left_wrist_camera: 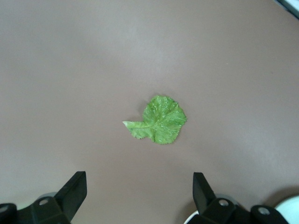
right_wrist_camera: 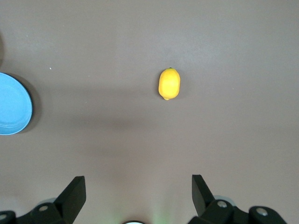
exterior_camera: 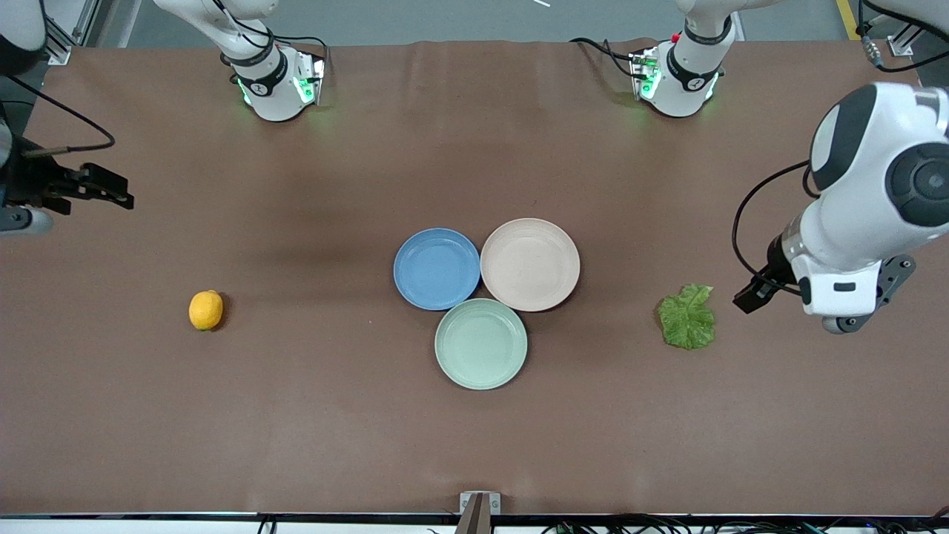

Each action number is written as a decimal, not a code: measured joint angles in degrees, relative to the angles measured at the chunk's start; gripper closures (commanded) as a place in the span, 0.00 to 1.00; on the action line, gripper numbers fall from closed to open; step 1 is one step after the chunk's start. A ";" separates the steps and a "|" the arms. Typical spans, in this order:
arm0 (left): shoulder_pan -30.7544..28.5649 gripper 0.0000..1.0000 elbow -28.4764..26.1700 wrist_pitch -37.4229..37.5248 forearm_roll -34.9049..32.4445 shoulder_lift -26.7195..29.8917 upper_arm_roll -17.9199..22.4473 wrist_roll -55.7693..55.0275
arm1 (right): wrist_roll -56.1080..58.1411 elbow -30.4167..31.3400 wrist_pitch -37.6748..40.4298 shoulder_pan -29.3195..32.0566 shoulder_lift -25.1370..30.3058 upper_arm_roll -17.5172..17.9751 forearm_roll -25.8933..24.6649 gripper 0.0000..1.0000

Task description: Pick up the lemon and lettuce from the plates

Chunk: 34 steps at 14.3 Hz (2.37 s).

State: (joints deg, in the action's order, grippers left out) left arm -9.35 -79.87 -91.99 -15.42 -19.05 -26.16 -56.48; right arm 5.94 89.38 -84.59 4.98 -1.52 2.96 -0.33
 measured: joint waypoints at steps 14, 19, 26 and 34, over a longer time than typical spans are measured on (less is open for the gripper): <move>-1.38 0.00 -2.07 7.59 7.80 14.60 5.81 30.58 | -5.21 -2.38 3.15 -0.81 2.18 3.18 2.90 0.00; 3.81 0.00 -6.32 7.42 10.40 19.35 15.88 41.50 | -5.22 2.91 -1.71 -0.81 6.45 3.03 2.53 0.00; 4.23 0.00 -7.35 5.26 11.96 19.64 16.53 47.37 | -5.24 2.04 -2.23 -0.04 7.78 2.30 2.47 0.00; 4.36 0.00 -7.92 4.76 12.60 19.65 16.07 47.99 | -5.24 2.04 -2.24 0.02 7.78 2.29 2.47 0.00</move>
State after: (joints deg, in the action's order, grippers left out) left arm -4.99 -87.79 -87.23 -2.82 0.60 -10.08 -8.49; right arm 0.70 91.42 -86.83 5.00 6.26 5.25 2.13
